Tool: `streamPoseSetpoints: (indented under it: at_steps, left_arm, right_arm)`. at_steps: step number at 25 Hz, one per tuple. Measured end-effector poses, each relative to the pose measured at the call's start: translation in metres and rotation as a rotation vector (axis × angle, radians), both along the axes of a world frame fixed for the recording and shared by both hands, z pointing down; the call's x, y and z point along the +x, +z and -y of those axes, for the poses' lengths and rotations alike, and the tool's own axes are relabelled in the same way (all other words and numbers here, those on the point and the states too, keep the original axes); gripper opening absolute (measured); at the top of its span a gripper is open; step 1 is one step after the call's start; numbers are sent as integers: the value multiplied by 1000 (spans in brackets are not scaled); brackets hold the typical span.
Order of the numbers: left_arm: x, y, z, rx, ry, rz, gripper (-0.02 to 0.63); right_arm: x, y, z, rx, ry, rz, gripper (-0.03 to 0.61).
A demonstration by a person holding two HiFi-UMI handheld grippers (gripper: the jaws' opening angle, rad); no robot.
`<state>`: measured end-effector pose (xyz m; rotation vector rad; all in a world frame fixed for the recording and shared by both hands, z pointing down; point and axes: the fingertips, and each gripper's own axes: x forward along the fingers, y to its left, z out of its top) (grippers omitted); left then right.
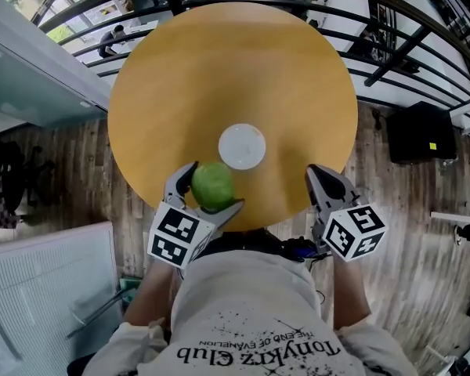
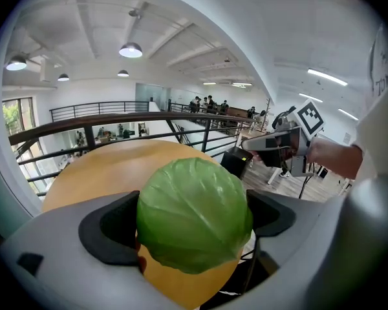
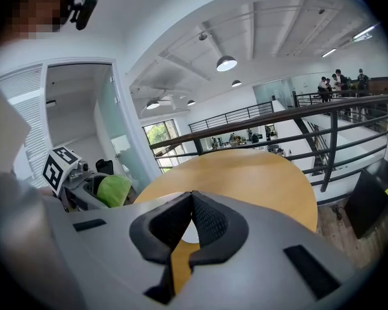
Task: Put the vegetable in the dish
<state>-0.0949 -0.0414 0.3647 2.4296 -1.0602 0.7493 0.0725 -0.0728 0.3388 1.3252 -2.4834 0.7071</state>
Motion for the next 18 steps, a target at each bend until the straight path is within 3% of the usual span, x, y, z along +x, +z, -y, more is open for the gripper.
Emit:
streamPoseSetpoints:
  at_steps: [18]
  left_arm:
    - [0,42,51,-52,13,38,506]
  right_arm:
    - [-8,44,40,-62,-9,-9,17]
